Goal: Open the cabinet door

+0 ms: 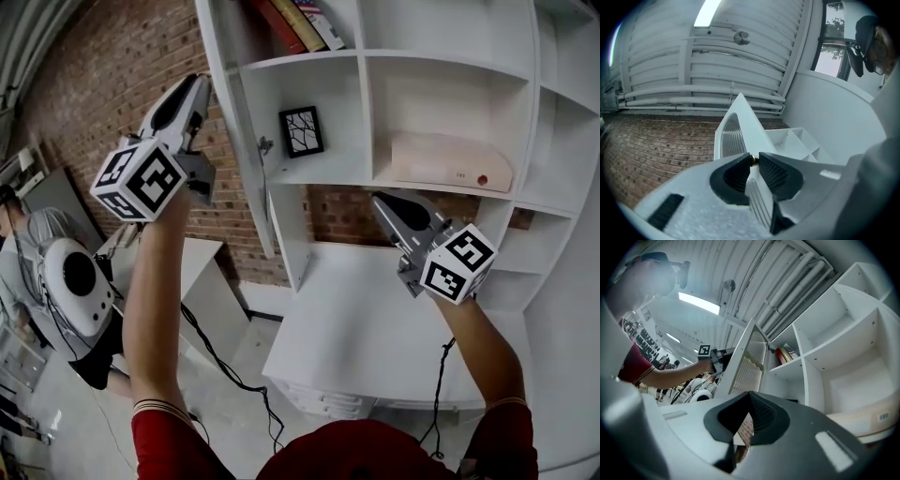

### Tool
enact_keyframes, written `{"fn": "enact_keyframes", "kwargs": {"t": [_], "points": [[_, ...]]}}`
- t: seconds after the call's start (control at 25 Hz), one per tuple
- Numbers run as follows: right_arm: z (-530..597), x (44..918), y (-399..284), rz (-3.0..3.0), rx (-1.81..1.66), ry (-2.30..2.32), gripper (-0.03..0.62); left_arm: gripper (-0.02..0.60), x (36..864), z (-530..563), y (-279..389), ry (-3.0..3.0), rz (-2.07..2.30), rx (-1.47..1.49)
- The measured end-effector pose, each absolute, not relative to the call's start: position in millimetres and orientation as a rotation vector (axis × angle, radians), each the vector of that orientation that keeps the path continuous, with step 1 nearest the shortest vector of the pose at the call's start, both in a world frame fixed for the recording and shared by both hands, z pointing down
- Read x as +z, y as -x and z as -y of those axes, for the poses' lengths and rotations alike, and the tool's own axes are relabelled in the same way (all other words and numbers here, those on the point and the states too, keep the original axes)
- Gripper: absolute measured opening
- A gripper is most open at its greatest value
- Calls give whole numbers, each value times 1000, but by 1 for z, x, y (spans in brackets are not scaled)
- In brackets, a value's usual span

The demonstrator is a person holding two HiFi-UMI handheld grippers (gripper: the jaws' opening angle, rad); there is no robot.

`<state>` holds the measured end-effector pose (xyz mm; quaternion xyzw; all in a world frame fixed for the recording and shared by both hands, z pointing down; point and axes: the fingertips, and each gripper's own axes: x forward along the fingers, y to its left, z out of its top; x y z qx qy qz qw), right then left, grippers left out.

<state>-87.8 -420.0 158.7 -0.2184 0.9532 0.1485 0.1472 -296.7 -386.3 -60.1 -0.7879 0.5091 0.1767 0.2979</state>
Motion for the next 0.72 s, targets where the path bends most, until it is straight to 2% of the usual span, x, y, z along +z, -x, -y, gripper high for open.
{"fn": "enact_keyframes", "kwargs": {"t": [0.72], "points": [[390, 164, 127, -2723, 441, 700, 12, 51, -59, 364, 395, 2057, -1447, 517]]}}
